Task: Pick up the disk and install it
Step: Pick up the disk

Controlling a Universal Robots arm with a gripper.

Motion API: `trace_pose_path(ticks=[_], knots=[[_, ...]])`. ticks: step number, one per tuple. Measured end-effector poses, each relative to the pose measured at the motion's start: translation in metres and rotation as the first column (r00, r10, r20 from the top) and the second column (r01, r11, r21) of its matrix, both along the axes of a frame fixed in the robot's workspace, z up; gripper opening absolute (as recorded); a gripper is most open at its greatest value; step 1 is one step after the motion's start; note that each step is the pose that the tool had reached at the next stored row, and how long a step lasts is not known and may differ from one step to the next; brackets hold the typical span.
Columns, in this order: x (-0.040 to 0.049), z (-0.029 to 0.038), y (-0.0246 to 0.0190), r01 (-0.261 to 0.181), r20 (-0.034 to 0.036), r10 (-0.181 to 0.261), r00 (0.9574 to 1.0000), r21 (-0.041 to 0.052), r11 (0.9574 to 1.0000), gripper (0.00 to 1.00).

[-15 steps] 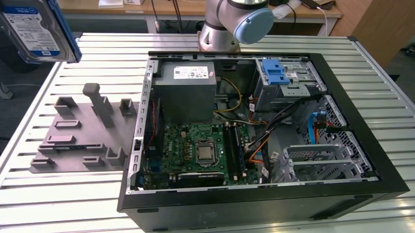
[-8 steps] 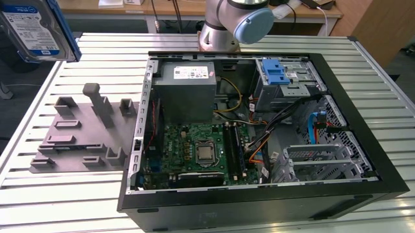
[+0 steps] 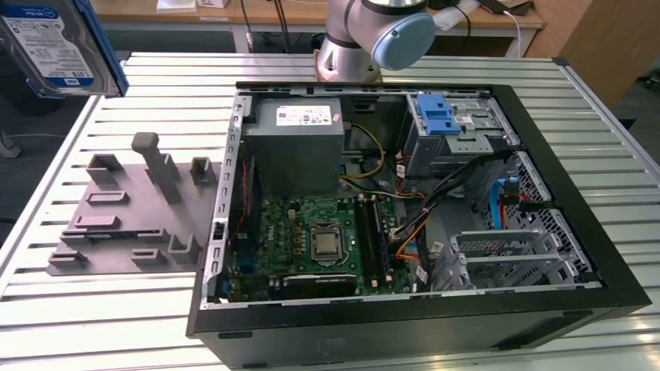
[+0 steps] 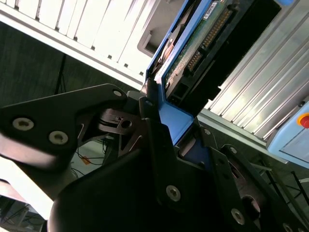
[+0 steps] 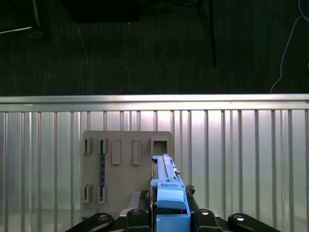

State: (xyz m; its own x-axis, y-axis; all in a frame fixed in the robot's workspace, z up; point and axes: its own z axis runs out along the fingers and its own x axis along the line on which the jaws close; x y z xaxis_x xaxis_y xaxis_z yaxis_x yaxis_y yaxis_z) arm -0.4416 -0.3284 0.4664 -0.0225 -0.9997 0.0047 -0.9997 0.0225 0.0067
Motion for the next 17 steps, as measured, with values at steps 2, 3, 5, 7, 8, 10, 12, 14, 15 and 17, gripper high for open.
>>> trace_pose_path(ticks=[2, 3, 5, 7, 8, 10, 12, 14, 15, 17], knots=[[0.0, 0.0012, 0.0, 0.0, -0.0001, 0.0, 1.0, 0.0, 1.0, 0.36], [0.0, 0.0018, 0.0, 0.0, -0.0001, 0.0, 1.0, 0.0, 1.0, 0.36], [0.0, 0.0027, 0.0, 0.0, 0.0, 0.0, 1.0, 0.0, 1.0, 0.36], [0.0, 0.0036, 0.0, 0.0, 0.0, 0.0, 1.0, 0.0, 1.0, 0.36], [0.0, 0.0039, 0.0, 0.0, 0.0, 0.0, 1.0, 0.0, 1.0, 0.36], [0.0, 0.0044, 0.0, 0.0, 0.0, 0.0, 1.0, 0.0, 1.0, 0.36], [0.0, 0.0052, 0.0, 0.0, 0.0, 0.0, 1.0, 0.0, 1.0, 0.36], [0.0, 0.0063, 0.0, 0.0, 0.0, 0.0, 1.0, 0.0, 1.0, 0.36], [0.0, 0.007, 0.0, 0.0, 0.0, 0.0, 1.0, 0.0, 1.0, 0.36], [0.0, 0.0086, 0.0, 0.0, -0.0001, 0.0, 1.0, 0.0, 1.0, 0.36]])
